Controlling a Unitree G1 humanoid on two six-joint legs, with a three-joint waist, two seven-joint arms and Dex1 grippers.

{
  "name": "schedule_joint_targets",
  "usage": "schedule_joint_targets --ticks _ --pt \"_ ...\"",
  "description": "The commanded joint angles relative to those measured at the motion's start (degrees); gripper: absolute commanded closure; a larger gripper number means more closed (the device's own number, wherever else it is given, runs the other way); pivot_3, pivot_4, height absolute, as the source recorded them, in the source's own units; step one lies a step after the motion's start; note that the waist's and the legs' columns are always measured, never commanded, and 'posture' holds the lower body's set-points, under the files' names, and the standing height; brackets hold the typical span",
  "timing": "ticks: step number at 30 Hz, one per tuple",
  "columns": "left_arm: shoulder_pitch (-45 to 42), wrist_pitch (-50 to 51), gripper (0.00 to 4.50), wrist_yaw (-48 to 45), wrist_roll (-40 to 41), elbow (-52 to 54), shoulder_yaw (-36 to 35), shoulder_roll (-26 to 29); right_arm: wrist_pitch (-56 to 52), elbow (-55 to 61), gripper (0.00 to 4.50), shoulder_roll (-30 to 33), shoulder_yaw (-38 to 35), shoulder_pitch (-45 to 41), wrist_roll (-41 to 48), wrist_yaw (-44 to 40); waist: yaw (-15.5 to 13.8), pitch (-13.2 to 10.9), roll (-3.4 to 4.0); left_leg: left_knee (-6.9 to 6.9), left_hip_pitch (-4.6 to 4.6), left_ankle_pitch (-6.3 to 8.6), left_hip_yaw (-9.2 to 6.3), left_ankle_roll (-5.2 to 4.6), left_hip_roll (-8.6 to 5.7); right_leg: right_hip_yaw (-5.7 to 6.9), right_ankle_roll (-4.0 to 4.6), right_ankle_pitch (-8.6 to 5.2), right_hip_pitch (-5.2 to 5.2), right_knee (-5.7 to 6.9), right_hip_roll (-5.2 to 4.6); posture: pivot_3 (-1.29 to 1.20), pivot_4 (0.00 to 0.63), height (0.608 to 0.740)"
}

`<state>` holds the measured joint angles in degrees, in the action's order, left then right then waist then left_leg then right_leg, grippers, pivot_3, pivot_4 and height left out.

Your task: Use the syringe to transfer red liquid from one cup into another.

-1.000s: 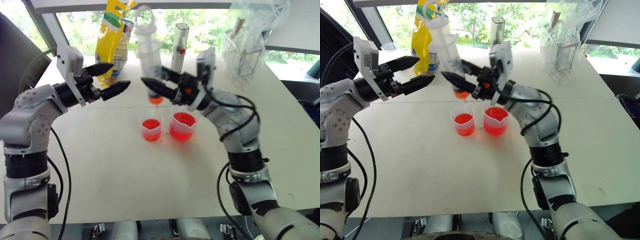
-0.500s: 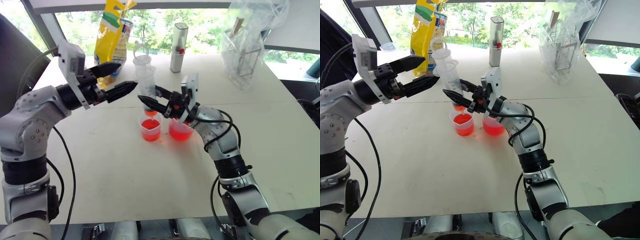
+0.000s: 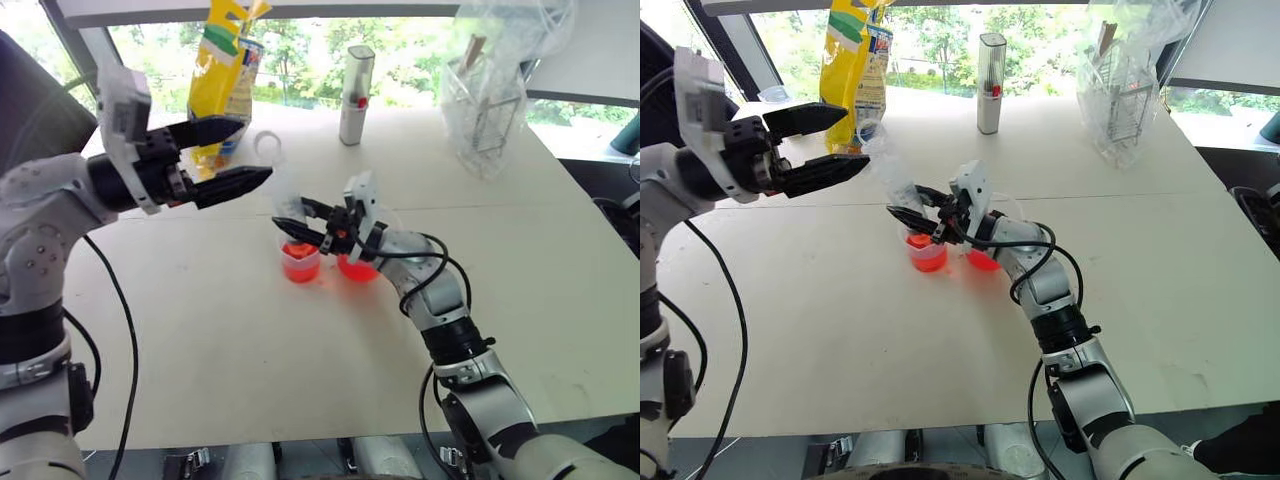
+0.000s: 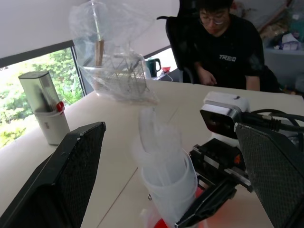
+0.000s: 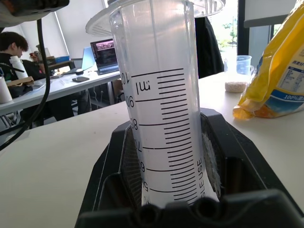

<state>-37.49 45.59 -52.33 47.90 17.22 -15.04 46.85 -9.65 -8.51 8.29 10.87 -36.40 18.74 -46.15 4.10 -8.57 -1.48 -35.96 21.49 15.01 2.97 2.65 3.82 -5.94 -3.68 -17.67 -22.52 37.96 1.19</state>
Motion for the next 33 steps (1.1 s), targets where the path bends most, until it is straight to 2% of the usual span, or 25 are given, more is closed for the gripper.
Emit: schedule_joint_targets --ticks 1,13,16,23,24,33 --pt "-0.7 -1.1 0.03 0.3 1.3 0.9 -2.2 0.7 1.0 0.1 3.12 -0.6 -0.8 -1.4 0.0 -0.3 0.0 0.0 0.0 0.0 0.0 0.0 -0.01 0.0 0.0 0.01 0.0 0.0 0.01 0.0 0.0 0.0 0.15 0.74" --pt "-4.6 -3.6 0.03 4.9 -2.0 -4.7 1.7 -5.1 0.9 0.9 3.12 -0.7 -0.8 -1.4 -0.5 -0.3 -0.1 0.0 -0.03 -0.01 0.01 0.0 -0.03 0.0 -0.02 0.02 0.0 0.0 0.01 0.0 0.02 0.0 0.15 0.74" --pt "-5.4 -4.2 0.86 5.2 -2.5 -5.8 2.3 -6.1 0.8 1.2 3.12 -0.5 -0.9 -1.4 -0.5 -0.3 -0.1 0.0 -0.03 -0.01 0.01 0.0 -0.02 0.0 -0.02 0.03 0.0 0.0 0.01 0.0 0.02 0.0 0.15 0.74" --pt "-5.6 -4.3 4.26 4.7 -2.6 -6.0 3.4 -7.3 0.8 1.5 3.12 -0.4 -0.9 -1.3 -0.6 -0.1 -0.1 0.0 -0.03 -0.01 0.01 0.0 -0.02 0.0 -0.01 0.02 0.0 0.0 0.01 0.0 0.02 0.0 0.15 0.74" --pt "-5.5 -4.2 4.47 4.5 -2.5 -5.8 3.6 -7.4 0.8 1.5 3.12 -0.4 -0.9 -1.3 -0.5 -0.1 -0.1 0.0 -0.03 -0.01 0.01 0.0 -0.02 0.0 -0.01 0.02 0.0 0.0 0.02 0.0 0.01 0.0 0.15 0.74" --pt "-4.3 -4.3 4.47 3.4 -3.8 -4.6 6.6 -7.6 -0.5 4.4 3.12 0.1 -1.8 -2.5 0.5 0.5 -0.1 0.0 -0.03 -0.01 0.01 0.0 -0.02 0.0 -0.01 0.02 -0.01 0.0 0.02 0.0 0.01 0.0 0.15 0.74"
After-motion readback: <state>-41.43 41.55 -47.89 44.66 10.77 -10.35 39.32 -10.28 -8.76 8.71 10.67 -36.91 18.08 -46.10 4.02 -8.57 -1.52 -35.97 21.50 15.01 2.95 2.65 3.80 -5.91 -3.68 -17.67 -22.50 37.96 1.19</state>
